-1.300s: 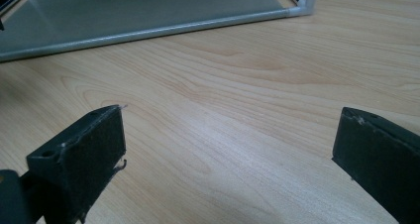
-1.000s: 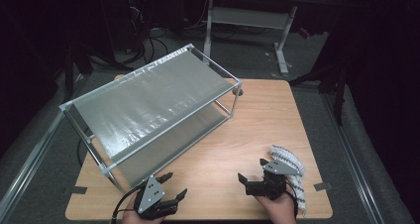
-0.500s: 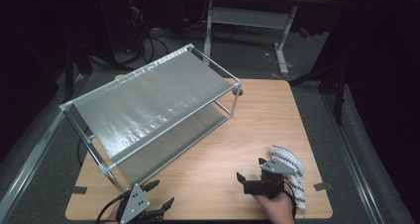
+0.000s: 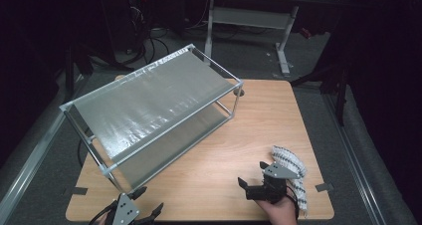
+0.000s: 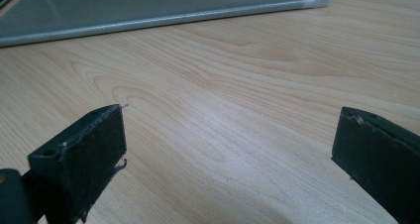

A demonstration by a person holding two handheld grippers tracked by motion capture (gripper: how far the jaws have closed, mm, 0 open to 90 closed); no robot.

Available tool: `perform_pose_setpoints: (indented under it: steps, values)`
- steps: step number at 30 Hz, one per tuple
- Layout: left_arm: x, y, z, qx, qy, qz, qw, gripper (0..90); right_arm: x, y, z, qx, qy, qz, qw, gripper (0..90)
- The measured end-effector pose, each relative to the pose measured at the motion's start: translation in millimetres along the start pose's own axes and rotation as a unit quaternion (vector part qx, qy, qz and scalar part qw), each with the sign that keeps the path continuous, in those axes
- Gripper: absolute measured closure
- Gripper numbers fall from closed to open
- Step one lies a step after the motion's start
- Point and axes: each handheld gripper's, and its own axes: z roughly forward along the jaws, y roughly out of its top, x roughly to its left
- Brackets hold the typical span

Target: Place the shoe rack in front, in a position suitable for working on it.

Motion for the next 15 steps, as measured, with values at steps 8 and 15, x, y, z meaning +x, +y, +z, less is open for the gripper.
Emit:
perform_pose_setpoints:
  steps: [8,15]
  values:
    - [14.2,-15.3,-18.3,-0.008,0.03,-0.022,0.9993,33.2,-4.2,-2.1,5.6,0.01,0.001,0.015,0.9998,0.7]
    - [25.3,-25.0,-35.7,-0.005,0.058,-0.029,0.9979,34.4,-3.1,-3.7,5.4,0.01,0.0,0.012,0.9999,4.0]
